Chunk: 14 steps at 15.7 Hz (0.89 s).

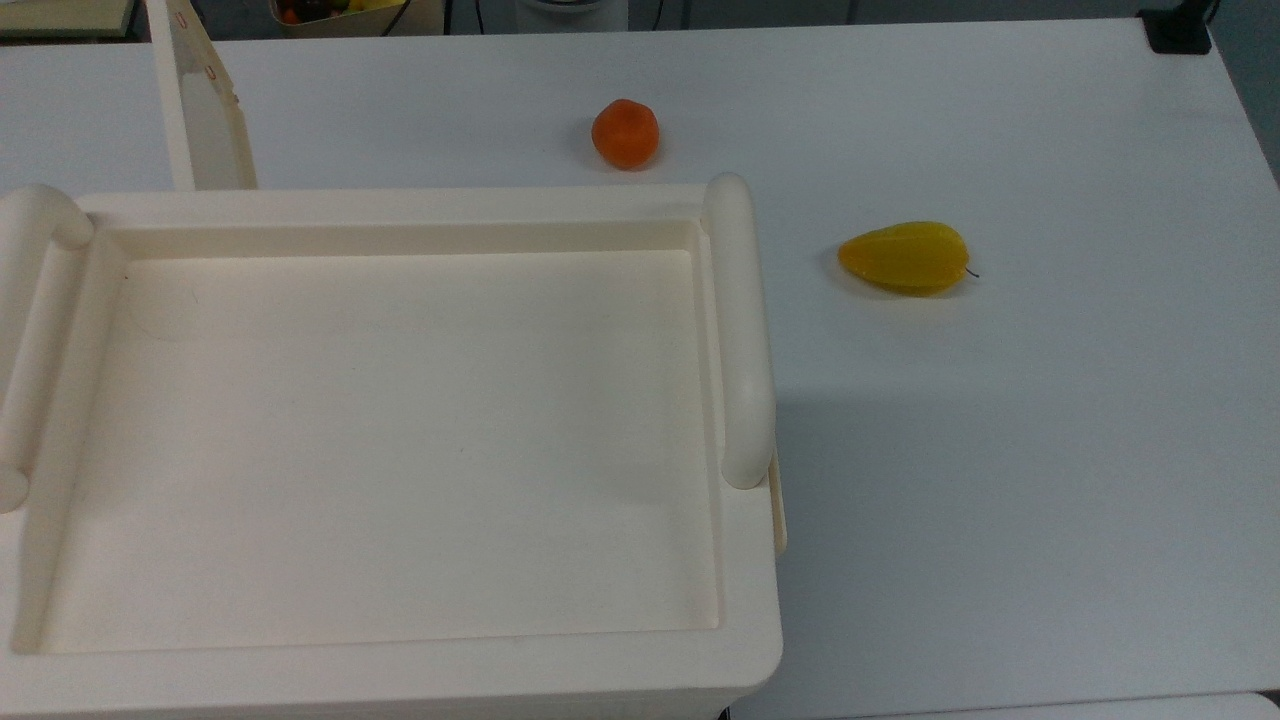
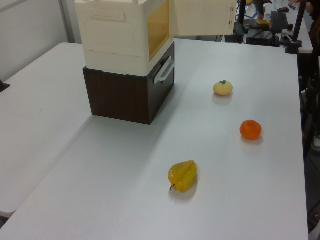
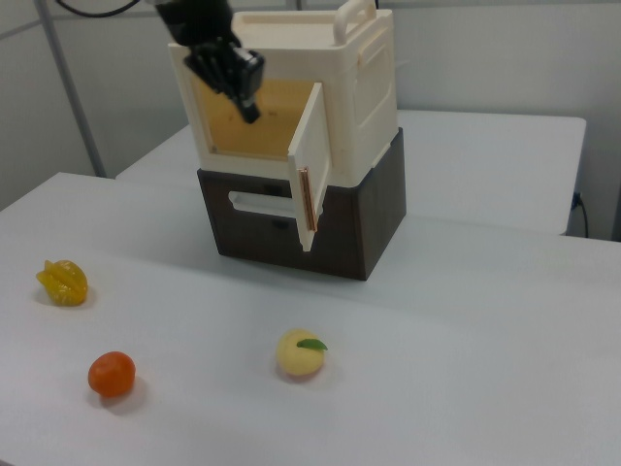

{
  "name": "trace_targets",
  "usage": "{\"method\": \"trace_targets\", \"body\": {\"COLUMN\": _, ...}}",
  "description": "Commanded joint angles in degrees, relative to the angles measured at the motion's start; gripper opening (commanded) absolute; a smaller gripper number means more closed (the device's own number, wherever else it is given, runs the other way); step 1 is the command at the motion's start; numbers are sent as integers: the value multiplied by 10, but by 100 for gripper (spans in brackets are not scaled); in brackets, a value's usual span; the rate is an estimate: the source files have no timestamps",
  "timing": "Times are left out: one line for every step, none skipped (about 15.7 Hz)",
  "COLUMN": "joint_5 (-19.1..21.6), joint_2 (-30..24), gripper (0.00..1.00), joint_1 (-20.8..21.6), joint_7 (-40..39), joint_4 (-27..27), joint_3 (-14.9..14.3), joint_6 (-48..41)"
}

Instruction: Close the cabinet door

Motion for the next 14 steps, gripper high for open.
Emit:
{"method": "trace_targets", "body": {"joint_5": 17, "joint_2": 9, "gripper": 0, "joint_1": -41, "joint_7": -5, "joint_4": 3, "joint_3": -6, "joint_6": 35}}
{"method": "trace_targets", "body": {"joint_5": 20, "joint_2": 10, "gripper": 0, "joint_1": -52, "joint_7": -5, "joint_4": 0, "joint_3": -7, "joint_6": 49}}
{"method": "trace_targets", "body": {"joint_5": 26, "joint_2": 11, "gripper": 0, "joint_1": -62, "joint_7": -6, "joint_4": -8, "joint_3": -8, "joint_6": 62}}
{"method": "trace_targets", "body": {"joint_5": 39, "joint_2": 11, "gripper": 0, "joint_1": -69, "joint_7": -8, "joint_4": -15, "joint_3": -11, "joint_6": 72}}
{"method": "trace_targets", "body": {"joint_5": 54, "joint_2": 13, "gripper": 0, "joint_1": -74, "joint_7": -8, "joint_4": -15, "joint_3": -14, "joint_6": 82}}
{"method": "trace_targets", "body": {"joint_5": 65, "joint_2": 21, "gripper": 0, "joint_1": -77, "joint_7": -8, "joint_4": -17, "joint_3": -15, "joint_6": 87}}
{"method": "trace_targets", "body": {"joint_5": 67, "joint_2": 26, "gripper": 0, "joint_1": -76, "joint_7": -5, "joint_4": -17, "joint_3": -15, "joint_6": 88}}
{"method": "trace_targets", "body": {"joint_5": 67, "joint_2": 30, "gripper": 0, "joint_1": -74, "joint_7": -4, "joint_4": -17, "joint_3": -15, "joint_6": 88}}
{"method": "trace_targets", "body": {"joint_5": 68, "joint_2": 34, "gripper": 0, "joint_1": -72, "joint_7": -4, "joint_4": -18, "joint_3": -14, "joint_6": 88}}
{"method": "trace_targets", "body": {"joint_5": 69, "joint_2": 35, "gripper": 0, "joint_1": -71, "joint_7": -3, "joint_4": -18, "joint_3": -13, "joint_6": 88}}
{"method": "trace_targets", "body": {"joint_5": 69, "joint_2": 37, "gripper": 0, "joint_1": -69, "joint_7": -3, "joint_4": -22, "joint_3": -12, "joint_6": 88}}
{"method": "trace_targets", "body": {"joint_5": 69, "joint_2": 43, "gripper": 0, "joint_1": -68, "joint_7": -3, "joint_4": -26, "joint_3": -8, "joint_6": 89}}
{"method": "trace_targets", "body": {"joint_5": 70, "joint_2": 46, "gripper": 0, "joint_1": -67, "joint_7": -3, "joint_4": -26, "joint_3": -6, "joint_6": 89}}
{"method": "trace_targets", "body": {"joint_5": 72, "joint_2": 47, "gripper": 0, "joint_1": -65, "joint_7": 0, "joint_4": -27, "joint_3": -4, "joint_6": 89}}
